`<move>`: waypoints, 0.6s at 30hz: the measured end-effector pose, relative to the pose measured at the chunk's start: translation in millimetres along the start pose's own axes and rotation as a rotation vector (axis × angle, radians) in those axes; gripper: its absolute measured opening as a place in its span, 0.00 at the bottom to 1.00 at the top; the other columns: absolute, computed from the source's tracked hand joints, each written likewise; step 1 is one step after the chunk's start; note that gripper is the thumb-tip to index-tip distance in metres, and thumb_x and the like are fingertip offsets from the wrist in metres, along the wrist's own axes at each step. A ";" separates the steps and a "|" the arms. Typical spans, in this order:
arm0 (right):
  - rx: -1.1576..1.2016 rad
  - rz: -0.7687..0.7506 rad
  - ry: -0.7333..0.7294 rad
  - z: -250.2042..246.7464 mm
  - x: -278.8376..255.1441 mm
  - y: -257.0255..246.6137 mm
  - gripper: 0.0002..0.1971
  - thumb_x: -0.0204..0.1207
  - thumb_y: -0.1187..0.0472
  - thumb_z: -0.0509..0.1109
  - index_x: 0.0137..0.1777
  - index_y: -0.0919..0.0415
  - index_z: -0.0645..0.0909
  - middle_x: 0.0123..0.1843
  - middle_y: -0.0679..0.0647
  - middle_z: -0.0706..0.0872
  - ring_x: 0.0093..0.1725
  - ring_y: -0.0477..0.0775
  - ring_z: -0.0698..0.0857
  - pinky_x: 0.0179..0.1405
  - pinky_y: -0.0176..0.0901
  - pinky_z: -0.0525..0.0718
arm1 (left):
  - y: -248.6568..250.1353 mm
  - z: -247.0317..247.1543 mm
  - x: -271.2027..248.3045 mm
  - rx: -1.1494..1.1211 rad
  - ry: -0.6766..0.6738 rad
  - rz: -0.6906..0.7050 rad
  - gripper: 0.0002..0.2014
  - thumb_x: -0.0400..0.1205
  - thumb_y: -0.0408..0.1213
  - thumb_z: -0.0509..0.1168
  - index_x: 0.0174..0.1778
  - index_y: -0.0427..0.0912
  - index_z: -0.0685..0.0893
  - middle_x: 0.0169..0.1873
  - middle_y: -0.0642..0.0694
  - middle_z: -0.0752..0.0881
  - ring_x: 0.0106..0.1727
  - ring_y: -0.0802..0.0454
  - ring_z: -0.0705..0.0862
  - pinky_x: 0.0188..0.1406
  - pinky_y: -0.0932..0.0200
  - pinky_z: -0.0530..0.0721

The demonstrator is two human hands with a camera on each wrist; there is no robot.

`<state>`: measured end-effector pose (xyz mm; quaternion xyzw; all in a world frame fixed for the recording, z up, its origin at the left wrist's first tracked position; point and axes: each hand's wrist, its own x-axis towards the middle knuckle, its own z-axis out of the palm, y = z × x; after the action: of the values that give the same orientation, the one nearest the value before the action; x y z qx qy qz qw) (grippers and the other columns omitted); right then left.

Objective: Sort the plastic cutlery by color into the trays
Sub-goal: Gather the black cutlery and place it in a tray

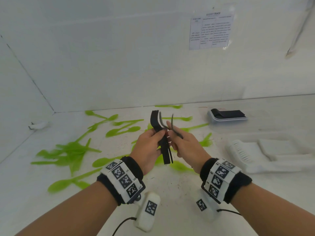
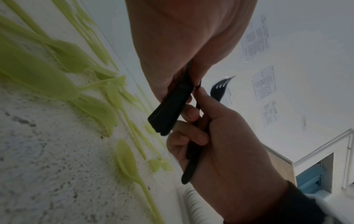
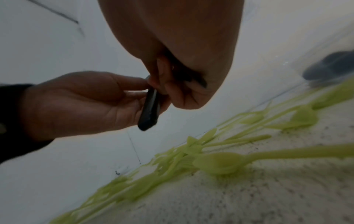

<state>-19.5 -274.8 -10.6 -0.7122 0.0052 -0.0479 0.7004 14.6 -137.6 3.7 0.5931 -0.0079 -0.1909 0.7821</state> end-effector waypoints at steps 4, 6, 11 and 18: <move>-0.043 0.004 -0.028 3.0 -3.8 -1.3 0.21 0.92 0.57 0.58 0.57 0.21 0.77 0.25 0.37 0.71 0.27 0.40 0.69 0.26 0.29 0.69 | -4.9 3.3 -4.5 0.011 -0.009 0.019 0.12 0.91 0.33 0.61 0.65 0.33 0.86 0.53 0.34 0.90 0.51 0.42 0.88 0.49 0.46 0.90; -0.063 0.054 -0.053 2.3 -3.2 -0.6 0.19 0.92 0.55 0.57 0.58 0.21 0.77 0.28 0.42 0.72 0.29 0.43 0.70 0.29 0.35 0.71 | -6.0 2.5 -5.6 0.023 -0.010 0.021 0.12 0.90 0.34 0.62 0.64 0.32 0.86 0.52 0.32 0.89 0.51 0.41 0.88 0.56 0.40 0.90; -0.266 0.057 -0.148 1.8 -0.7 -0.4 0.19 0.92 0.52 0.56 0.72 0.22 0.70 0.40 0.43 0.83 0.39 0.45 0.81 0.44 0.38 0.81 | -6.1 -1.1 -3.8 0.100 0.076 0.035 0.13 0.89 0.33 0.64 0.63 0.27 0.84 0.47 0.30 0.87 0.41 0.40 0.85 0.46 0.48 0.88; -0.044 0.138 0.111 -3.4 2.4 -4.4 0.20 0.86 0.41 0.64 0.69 0.42 0.58 0.58 0.49 0.78 0.50 0.48 0.80 0.49 0.50 0.83 | -3.3 -5.3 -2.1 0.113 0.078 0.052 0.10 0.91 0.34 0.61 0.62 0.36 0.84 0.49 0.41 0.94 0.52 0.44 0.93 0.61 0.43 0.89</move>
<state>-17.7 -278.3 -6.0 -0.7216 0.0940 -0.0388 0.6848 12.9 -132.8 -0.5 0.6430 -0.0035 -0.1463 0.7518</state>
